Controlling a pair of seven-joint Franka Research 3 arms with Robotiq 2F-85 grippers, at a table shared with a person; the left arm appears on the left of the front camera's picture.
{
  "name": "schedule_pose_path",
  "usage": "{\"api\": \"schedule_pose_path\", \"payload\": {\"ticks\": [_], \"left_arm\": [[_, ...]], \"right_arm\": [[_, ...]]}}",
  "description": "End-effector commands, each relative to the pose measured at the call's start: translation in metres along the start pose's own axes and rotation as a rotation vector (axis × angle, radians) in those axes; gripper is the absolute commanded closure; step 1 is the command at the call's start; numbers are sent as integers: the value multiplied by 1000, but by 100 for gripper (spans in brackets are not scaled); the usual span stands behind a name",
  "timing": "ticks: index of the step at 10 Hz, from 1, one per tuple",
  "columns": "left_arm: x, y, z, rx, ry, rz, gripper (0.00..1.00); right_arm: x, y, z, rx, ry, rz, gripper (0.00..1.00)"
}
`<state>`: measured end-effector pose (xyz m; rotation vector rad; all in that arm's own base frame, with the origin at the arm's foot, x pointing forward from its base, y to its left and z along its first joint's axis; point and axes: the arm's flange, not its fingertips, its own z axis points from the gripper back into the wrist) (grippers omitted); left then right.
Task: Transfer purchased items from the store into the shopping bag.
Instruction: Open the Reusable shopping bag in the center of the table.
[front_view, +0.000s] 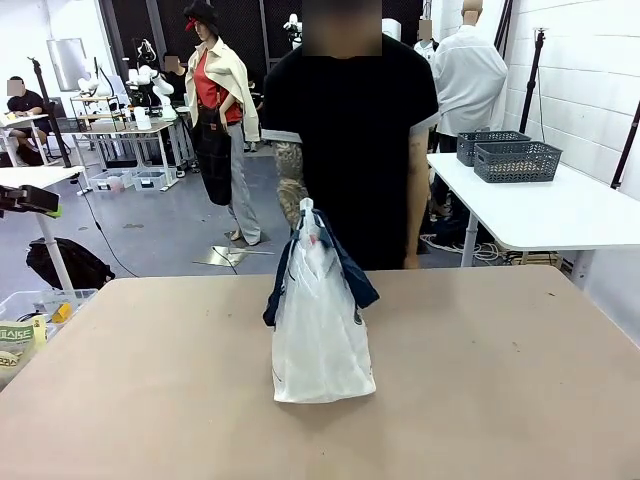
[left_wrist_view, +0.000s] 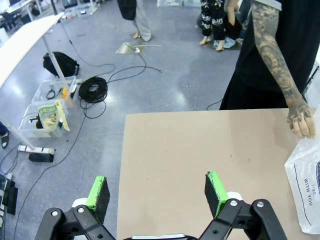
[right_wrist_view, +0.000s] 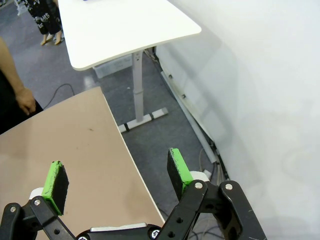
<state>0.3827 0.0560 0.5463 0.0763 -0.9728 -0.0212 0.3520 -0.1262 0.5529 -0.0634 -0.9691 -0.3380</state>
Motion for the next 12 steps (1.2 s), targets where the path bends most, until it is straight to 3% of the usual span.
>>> {"api": "schedule_pose_path", "payload": {"ticks": [1,12], "left_arm": [[0,1,2,11,7,-7,0],[0,1,2,11,7,-7,0]], "right_arm": [[-1,0,-1,-10,6,8,0],[0,0,0,0,0,0,0]]}}
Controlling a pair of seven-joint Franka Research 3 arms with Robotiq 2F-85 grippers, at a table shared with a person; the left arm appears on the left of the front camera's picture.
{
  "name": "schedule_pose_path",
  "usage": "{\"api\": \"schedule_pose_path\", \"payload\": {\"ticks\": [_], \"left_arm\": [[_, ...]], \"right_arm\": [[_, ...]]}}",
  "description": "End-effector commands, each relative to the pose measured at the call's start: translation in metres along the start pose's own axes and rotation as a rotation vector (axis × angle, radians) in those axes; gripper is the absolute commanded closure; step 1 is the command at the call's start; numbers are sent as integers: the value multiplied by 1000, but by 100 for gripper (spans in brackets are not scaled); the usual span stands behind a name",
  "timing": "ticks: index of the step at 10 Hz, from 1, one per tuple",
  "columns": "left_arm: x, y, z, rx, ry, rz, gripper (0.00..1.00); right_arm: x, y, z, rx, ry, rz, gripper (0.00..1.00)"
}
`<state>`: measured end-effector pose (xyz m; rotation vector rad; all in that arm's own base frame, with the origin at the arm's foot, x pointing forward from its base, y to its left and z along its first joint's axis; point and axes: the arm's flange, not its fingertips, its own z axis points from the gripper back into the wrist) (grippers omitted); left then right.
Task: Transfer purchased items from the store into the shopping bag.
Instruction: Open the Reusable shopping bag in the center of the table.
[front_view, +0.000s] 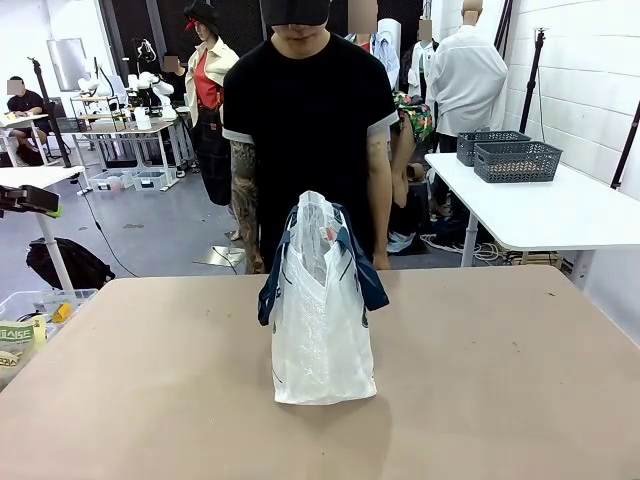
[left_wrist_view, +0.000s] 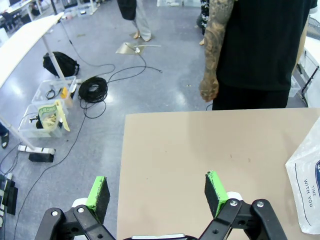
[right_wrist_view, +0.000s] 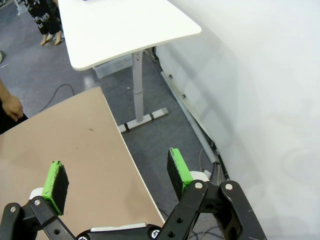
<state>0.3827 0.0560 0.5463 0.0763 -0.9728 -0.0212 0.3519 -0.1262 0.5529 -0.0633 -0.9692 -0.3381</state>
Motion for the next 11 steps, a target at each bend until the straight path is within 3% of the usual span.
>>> {"api": "schedule_pose_path", "payload": {"ticks": [1,4,6,9,11], "left_arm": [[0,0,0,0,0,0,0],[56,-64,4,-96,-79,-167,0],[90,-119,7,-157,-111,-246,0],[129,-191,-4,-291,-101,-223,0],[142,-225,-22,-388,-49,-156,0]], "right_arm": [[9,14,7,7,-13,18,0],[44,80,41,63,-71,127,0],[61,146,64,191,-37,165,0],[56,241,95,386,46,366,0],[46,296,89,402,143,466,0]]}}
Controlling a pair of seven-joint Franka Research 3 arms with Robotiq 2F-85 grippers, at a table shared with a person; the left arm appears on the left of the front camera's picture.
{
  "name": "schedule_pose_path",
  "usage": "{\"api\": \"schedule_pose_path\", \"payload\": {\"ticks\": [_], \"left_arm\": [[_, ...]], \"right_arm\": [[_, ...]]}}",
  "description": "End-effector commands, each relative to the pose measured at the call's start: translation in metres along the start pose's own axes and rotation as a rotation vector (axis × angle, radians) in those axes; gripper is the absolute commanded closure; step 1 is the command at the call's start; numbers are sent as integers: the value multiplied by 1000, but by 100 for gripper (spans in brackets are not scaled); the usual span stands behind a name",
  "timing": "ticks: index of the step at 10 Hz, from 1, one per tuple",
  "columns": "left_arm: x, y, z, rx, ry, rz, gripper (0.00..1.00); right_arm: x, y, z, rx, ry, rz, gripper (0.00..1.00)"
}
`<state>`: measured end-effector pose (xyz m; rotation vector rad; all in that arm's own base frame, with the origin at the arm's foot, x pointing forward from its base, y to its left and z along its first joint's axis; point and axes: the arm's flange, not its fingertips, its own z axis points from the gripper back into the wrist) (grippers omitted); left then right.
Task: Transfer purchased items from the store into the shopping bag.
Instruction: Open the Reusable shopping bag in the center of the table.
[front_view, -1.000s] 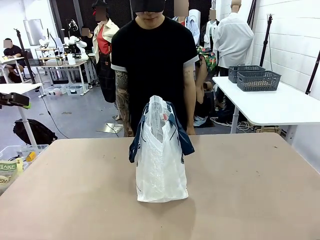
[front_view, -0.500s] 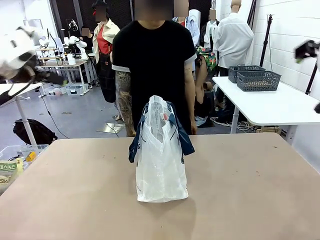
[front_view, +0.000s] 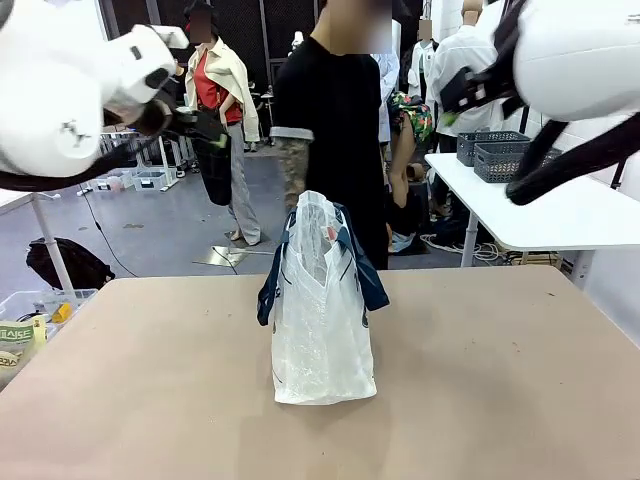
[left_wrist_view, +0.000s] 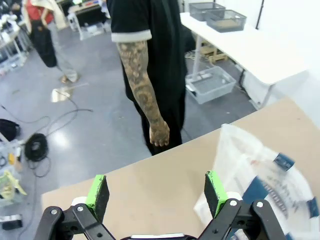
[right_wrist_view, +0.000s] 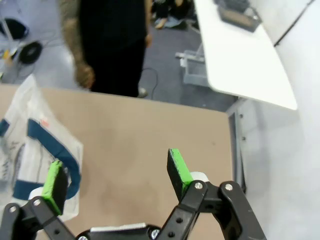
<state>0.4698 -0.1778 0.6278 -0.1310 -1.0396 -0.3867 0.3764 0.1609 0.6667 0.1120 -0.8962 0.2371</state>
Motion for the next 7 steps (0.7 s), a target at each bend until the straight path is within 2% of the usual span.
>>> {"api": "schedule_pose_path", "payload": {"ticks": [1,2,3,5,6,7], "left_arm": [[-7,12,19,46,-13,-39,0],[-7,12,19,46,-13,-39,0],[-7,12,19,46,-13,-39,0],[-5,0,-9,-7,-10,18,0],[3,-12,-24,-48,3,0,0],[12,-22,-37,-89,53,-8,0]], "right_arm": [[12,-4,-15,-10,71,17,0],[0,0,0,0,0,0,0],[0,0,0,0,0,0,0],[10,20,-22,44,52,0,0],[22,35,-35,75,96,-15,0],[29,51,-45,118,123,-14,0]]}}
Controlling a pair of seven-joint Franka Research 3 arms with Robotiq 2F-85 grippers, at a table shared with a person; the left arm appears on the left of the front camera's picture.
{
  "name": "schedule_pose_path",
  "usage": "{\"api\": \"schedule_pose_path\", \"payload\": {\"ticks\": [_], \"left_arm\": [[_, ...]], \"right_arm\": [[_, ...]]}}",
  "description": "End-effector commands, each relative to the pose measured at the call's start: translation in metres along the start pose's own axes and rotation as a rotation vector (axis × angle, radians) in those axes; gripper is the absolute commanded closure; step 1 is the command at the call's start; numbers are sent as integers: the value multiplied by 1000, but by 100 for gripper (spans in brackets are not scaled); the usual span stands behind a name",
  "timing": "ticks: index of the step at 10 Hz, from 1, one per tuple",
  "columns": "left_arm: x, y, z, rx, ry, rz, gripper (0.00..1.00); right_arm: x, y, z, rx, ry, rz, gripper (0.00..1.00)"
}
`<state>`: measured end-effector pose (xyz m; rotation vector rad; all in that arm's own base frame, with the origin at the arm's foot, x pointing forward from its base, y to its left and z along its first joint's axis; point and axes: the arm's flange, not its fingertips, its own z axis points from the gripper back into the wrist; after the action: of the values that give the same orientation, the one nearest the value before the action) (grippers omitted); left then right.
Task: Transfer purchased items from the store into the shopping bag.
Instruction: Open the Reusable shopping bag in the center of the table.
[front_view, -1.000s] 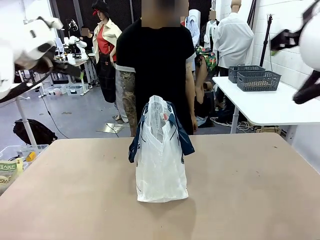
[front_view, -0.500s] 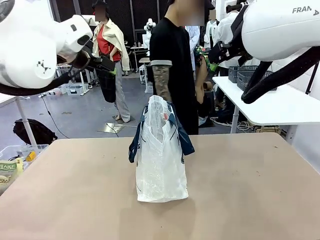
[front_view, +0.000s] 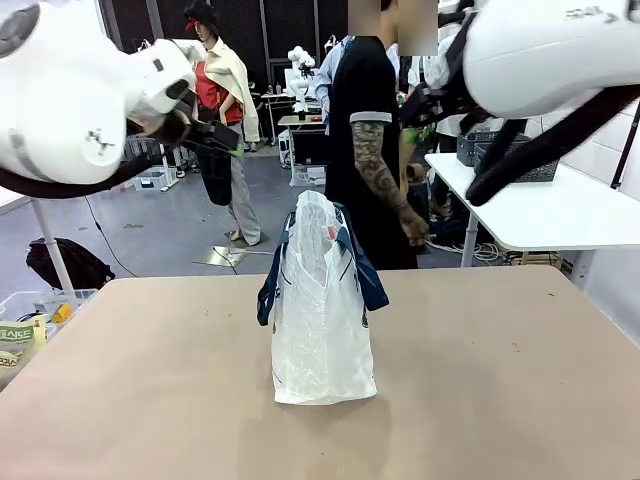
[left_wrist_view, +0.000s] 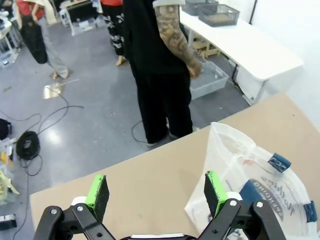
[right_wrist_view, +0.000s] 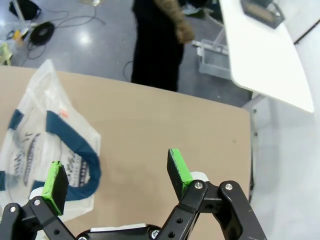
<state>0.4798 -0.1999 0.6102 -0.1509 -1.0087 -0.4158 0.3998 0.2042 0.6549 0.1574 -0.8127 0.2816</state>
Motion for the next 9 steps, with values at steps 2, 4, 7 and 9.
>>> {"api": "schedule_pose_path", "payload": {"ticks": [2,4,7,9], "left_arm": [[42,-22,-40,-100,73,-37,0],[55,-34,-71,-120,171,-19,0],[53,-48,-106,-163,280,3,0],[46,-56,-122,-203,320,11,0]], "right_arm": [[30,40,-40,99,106,-45,0],[30,64,-87,100,207,-86,0],[16,82,-127,100,218,-132,0],[9,89,-146,78,231,-155,0]]}}
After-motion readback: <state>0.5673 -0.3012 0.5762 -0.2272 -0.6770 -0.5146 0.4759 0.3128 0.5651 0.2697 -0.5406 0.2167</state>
